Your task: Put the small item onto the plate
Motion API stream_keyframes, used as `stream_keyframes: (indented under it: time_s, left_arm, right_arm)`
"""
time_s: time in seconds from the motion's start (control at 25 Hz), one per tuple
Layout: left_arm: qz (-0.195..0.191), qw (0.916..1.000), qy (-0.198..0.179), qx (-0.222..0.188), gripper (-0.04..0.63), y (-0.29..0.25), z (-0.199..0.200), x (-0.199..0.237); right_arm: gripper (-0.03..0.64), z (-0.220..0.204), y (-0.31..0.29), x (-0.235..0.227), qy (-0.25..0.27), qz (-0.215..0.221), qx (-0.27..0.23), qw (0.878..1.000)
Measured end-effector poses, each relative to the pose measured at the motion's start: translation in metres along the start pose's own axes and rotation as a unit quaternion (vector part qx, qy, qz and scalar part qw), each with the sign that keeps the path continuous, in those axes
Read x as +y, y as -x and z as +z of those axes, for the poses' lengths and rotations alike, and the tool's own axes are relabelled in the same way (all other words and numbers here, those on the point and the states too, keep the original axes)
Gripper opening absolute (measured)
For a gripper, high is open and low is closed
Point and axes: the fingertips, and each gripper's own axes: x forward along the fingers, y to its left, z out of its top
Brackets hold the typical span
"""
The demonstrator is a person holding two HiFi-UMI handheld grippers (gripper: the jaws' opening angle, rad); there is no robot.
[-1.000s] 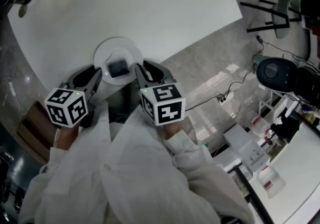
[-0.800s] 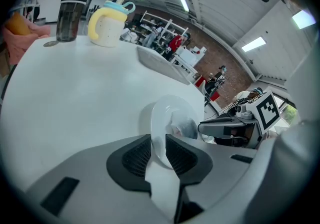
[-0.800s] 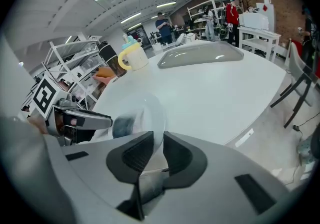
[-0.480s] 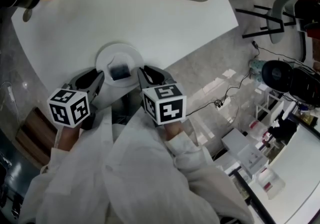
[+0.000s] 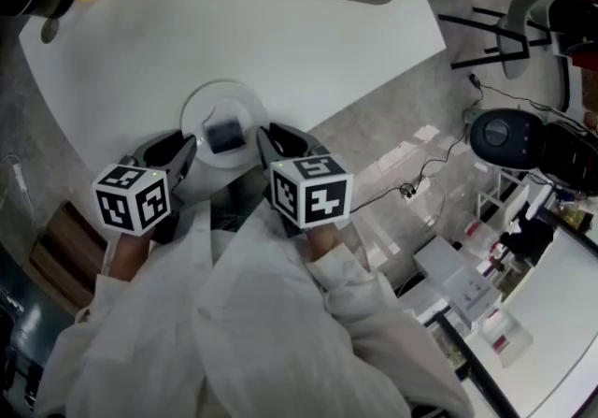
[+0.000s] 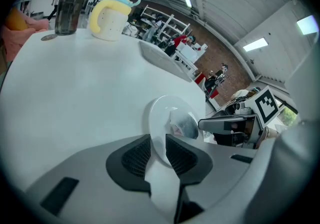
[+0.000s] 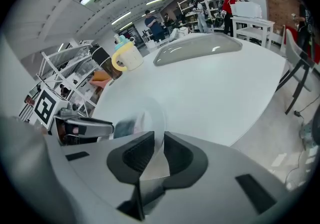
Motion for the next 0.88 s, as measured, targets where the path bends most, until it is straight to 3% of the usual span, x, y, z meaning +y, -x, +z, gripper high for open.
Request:
stream_keyframes:
  time_s: [0.88]
  left_arm:
    - [0.001, 0.9998, -0.004, 0.018, 0.083, 0.002, -0.01, 0.003]
  right_arm:
    - [0.06, -0.017, -0.003, 0.001, 0.006, 0.028, 0.02, 0.999]
